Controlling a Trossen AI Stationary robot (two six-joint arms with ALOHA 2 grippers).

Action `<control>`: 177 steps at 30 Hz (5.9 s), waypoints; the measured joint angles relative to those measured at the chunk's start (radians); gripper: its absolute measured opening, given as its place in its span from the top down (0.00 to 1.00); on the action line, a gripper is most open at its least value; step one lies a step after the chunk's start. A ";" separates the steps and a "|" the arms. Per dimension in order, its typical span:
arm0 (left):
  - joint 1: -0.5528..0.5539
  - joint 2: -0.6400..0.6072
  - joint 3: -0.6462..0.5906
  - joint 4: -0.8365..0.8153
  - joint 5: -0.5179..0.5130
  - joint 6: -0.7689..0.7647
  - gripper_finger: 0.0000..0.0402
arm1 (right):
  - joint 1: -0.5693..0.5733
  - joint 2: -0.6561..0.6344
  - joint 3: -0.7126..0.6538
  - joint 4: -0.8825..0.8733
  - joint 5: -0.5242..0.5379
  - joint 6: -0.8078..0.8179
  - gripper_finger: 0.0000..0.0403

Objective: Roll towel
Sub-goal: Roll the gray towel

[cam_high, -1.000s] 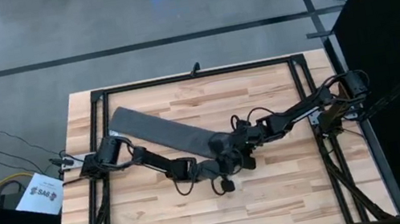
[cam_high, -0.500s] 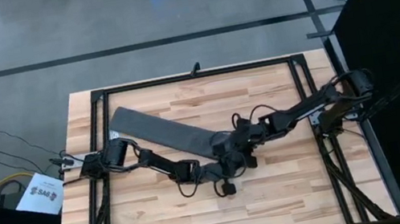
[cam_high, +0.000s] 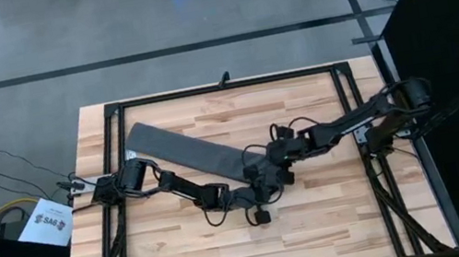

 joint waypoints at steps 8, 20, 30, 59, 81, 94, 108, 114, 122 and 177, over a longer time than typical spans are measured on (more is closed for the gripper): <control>0.003 0.001 -0.002 -0.004 -0.006 -0.006 0.99 | -0.009 0.008 0.002 -0.073 0.068 0.036 1.00; 0.004 0.005 -0.003 -0.018 0.009 -0.029 0.99 | -0.045 -0.103 -0.001 -0.094 0.079 0.012 1.00; -0.004 -0.027 -0.006 -0.049 -0.004 0.013 0.99 | -0.045 -0.104 -0.027 -0.071 0.077 0.005 1.00; 0.024 -0.127 -0.075 -0.103 -0.053 -0.115 0.99 | 0.034 -0.035 -0.291 0.572 -0.141 -0.095 1.00; 0.085 -0.089 -0.069 0.034 0.067 0.000 0.99 | 0.025 0.013 -0.289 0.591 -0.149 -0.111 1.00; 0.101 -0.032 -0.056 0.030 0.090 -0.020 0.99 | 0.002 -0.278 -0.292 0.288 -0.120 -0.122 1.00; 0.102 -0.032 -0.058 0.027 0.090 -0.017 0.99 | 0.193 -0.264 -0.292 0.210 0.173 0.192 0.72; 0.102 -0.031 -0.059 0.035 0.090 -0.005 0.99 | 0.216 -0.164 -0.291 0.300 0.226 0.226 0.61; 0.103 -0.073 -0.058 0.015 0.099 0.052 0.99 | 0.213 -0.063 -0.286 0.328 0.237 0.298 0.53; 0.338 -0.113 0.085 -0.285 0.573 0.347 0.99 | 0.234 -0.065 -0.290 0.336 0.221 0.305 0.53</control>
